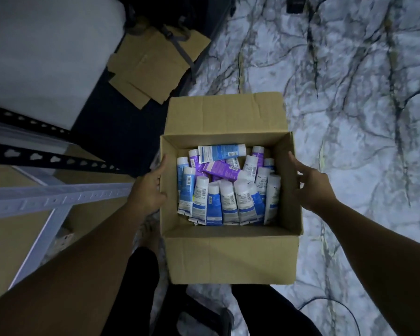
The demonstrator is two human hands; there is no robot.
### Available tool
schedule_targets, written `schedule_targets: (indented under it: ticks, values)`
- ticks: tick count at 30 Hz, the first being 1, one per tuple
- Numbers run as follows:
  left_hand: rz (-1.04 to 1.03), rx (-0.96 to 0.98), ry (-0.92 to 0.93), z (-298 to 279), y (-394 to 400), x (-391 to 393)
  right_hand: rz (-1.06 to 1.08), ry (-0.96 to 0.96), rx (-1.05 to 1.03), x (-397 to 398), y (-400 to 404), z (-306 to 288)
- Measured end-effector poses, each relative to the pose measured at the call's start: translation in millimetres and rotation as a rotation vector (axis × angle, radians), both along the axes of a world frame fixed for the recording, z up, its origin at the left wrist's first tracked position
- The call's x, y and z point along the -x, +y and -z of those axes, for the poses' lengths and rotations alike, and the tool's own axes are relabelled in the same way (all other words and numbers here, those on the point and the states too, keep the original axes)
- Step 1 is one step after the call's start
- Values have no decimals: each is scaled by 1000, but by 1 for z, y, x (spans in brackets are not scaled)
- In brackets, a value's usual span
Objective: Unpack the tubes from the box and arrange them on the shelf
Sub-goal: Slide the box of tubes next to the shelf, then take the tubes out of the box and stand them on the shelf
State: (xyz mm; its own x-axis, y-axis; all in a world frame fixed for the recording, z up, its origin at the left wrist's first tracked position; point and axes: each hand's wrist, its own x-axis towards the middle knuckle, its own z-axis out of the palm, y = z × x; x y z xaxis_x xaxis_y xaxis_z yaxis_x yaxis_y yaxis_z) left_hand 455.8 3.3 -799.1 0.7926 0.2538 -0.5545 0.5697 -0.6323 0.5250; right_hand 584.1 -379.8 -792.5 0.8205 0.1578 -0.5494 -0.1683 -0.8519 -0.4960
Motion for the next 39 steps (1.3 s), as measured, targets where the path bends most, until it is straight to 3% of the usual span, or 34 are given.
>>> schedule_targets:
  ticks: [8, 11, 21, 24, 27, 29, 31, 33, 39]
  values:
    - [39, 33, 46, 116, 33, 25, 49, -24, 52, 45, 32, 106]
    - [31, -37, 43, 146, 42, 29, 62, -23, 42, 57, 43, 143]
    - [31, -113, -41, 187, 51, 40, 52, -78, 108, 78, 59, 193]
    - [33, -242, -122, 179, 33, 42, 62, -108, 160, 85, 66, 186]
    - [199, -421, -322, 177, 8, 46, 61, -442, 280, 102, 88, 176]
    - [301, -264, -334, 187, -13, 44, 7, -599, 270, 119, 104, 178]
    - [307, -50, -238, 202, -33, 39, 36, -429, 160, 135, 118, 193]
    - [302, 44, -176, 223, -49, 33, 133, -183, 92, 147, 128, 209]
    - [464, 38, -174, 266, -57, 10, 71, 137, 202, 147, 139, 248]
